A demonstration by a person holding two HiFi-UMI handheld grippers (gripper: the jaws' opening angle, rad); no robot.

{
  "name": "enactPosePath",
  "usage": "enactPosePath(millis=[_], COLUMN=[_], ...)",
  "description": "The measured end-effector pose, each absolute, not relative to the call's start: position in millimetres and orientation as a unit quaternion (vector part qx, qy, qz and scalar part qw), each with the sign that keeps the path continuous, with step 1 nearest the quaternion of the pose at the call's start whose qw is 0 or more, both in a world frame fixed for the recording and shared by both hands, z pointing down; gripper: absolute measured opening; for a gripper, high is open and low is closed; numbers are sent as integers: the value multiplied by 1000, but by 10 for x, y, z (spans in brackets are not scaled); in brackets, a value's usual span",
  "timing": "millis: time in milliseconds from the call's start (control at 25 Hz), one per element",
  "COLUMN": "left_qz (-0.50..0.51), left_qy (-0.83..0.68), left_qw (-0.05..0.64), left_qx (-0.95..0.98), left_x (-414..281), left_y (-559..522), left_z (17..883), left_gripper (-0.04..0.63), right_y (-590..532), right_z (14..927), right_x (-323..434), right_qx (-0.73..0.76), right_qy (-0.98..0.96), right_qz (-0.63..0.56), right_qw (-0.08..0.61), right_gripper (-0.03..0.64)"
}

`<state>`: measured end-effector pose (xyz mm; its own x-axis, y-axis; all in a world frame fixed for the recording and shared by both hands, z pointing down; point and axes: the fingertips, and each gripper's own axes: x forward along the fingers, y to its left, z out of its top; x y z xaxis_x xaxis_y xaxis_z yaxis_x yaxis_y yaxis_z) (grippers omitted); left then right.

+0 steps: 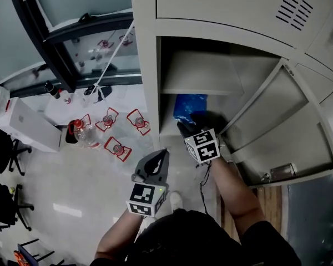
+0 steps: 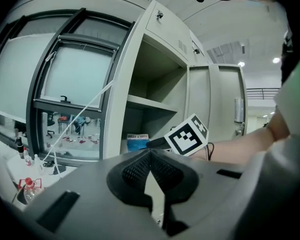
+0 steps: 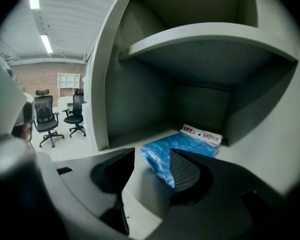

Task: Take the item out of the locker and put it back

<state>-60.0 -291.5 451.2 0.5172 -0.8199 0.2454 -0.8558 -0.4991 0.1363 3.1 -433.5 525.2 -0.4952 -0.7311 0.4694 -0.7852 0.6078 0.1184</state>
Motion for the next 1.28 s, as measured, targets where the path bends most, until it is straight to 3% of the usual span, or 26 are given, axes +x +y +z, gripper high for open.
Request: enactPosePath(millis=[320,920,1280], left_qz=[79,79,78], left_qy=[-488,-478,-473], left_qw=[131,140,148], left_qx=[859,863,865], left_x=[-559,-529,-558], left_y=[-3022,-3060,-3018], left_z=[4603,4660,4679], left_gripper=[5,3,3], right_y=[-4487,-4566,-4516], right_z=[5412,5563,5575], right_x=[-35,-21,-87], right_qx=[416,392,361], right_qy=[-857,-845,-852], right_qz=[32,112,108], right_qw=[302,345,363], right_gripper=[252,245,176])
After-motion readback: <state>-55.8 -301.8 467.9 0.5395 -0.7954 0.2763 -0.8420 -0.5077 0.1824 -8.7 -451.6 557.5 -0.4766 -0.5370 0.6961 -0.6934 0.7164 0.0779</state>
